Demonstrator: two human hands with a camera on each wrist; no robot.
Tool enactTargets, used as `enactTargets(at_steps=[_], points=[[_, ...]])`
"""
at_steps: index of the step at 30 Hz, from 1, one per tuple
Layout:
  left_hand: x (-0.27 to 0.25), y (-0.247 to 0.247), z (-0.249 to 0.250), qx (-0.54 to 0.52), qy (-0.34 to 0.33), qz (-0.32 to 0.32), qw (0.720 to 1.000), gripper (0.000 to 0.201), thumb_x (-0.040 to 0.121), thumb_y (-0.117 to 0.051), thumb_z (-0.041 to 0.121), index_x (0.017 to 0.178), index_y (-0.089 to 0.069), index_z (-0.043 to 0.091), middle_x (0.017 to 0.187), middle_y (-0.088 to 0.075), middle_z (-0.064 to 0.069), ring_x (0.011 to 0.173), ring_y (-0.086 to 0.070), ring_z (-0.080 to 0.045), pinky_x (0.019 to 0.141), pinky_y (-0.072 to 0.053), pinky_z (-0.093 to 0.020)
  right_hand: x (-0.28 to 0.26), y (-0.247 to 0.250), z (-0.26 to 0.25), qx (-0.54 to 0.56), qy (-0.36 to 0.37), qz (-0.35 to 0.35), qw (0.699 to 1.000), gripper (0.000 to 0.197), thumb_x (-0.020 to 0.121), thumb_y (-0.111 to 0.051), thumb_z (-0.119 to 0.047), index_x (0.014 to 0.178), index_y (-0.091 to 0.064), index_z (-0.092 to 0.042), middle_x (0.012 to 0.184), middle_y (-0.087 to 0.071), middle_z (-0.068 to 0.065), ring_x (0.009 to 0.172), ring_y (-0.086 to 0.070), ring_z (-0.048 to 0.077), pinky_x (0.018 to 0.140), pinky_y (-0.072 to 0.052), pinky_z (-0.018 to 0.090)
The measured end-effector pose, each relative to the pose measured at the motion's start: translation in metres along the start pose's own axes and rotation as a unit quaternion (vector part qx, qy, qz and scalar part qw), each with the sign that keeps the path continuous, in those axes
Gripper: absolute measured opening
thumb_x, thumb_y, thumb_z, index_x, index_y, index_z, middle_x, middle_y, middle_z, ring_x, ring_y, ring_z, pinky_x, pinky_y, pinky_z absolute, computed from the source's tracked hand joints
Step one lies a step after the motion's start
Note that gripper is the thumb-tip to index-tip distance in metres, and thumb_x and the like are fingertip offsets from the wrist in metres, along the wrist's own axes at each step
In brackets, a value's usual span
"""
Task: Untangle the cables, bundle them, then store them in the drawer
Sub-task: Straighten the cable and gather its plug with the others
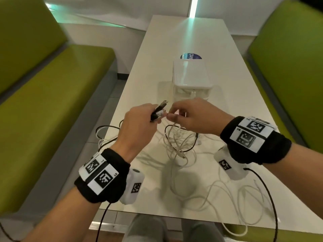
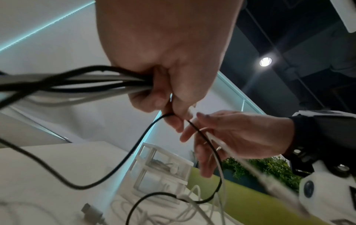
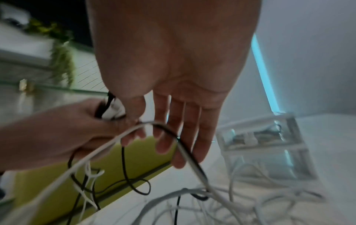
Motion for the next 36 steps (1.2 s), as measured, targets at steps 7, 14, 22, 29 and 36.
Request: enactTargets(at_steps=[7,14,22,29,36], points=[[-0.015,-0.015,-0.023,0.081,0.079,-0.138,0.984,0.021,0.096,-0.055,0.029,0.082,-0.067,0.02,0.08,-0.068,0.002,0.076,-0.062,-0.02,0.068,-0.05,-0.036,-0.064,-0.021,0.026,-0.048,-0.034,-0.008,0.998,0.029,0.09,-0.05,-0.055,0.094,-0.057,-0.027,0.079,-0.053,-0.016,0.066,-0.045,0.0,0.065,-0.033,0.023],[-0.018,-0.019,-0.028,0.076,0.081,-0.139,0.984,0.016,0.095,-0.057,0.021,0.085,-0.067,0.029,0.067,-0.059,0.015,0.058,-0.051,0.001,0.053,-0.034,-0.014,-0.16,-0.105,0.012,-0.149,0.101,-0.277,0.944,0.052,0.089,-0.061,-0.038,0.133,-0.033,-0.035,0.122,-0.037,-0.004,0.105,-0.038,0.014,0.076,-0.052,0.036],[-0.022,-0.015,-0.021,0.085,0.1,-0.136,0.982,0.04,0.095,-0.057,0.02,0.062,-0.046,0.04,0.057,-0.051,0.015,0.057,-0.048,-0.001,0.05,-0.03,-0.017,-0.11,-0.082,0.063,-0.123,-0.002,-0.218,0.968,0.025,0.091,-0.049,-0.009,0.11,-0.059,-0.02,0.109,-0.056,-0.001,0.095,-0.058,0.021,0.077,-0.045,0.03],[-0.025,-0.019,-0.026,0.08,0.106,-0.152,0.979,0.023,0.096,-0.053,0.028,0.076,-0.065,0.028,0.068,-0.062,0.002,0.059,-0.051,-0.013,0.051,-0.034,-0.026,-0.061,-0.06,0.055,-0.07,-0.06,-0.048,0.995,0.037,0.086,-0.049,-0.001,0.116,-0.052,-0.023,0.113,-0.053,-0.003,0.088,-0.06,0.023,0.076,-0.05,0.037],[-0.02,-0.006,-0.032,0.007,0.088,-0.084,0.993,0.047,0.092,-0.054,0.05,0.07,-0.057,0.009,0.053,-0.048,-0.003,0.047,-0.037,-0.014,0.047,-0.027,-0.027,-0.044,-0.072,0.05,0.146,-0.15,-0.063,0.976,0.044,0.08,-0.057,-0.005,0.117,-0.041,-0.024,0.111,-0.053,-0.005,0.09,-0.061,0.015,0.078,-0.054,0.036]])
Point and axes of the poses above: each hand's wrist, its own x-axis towards the middle knuckle, its own y-axis out of the back of the hand, z = x × y, the point moved 5 cm from there along x, towards the middle knuckle
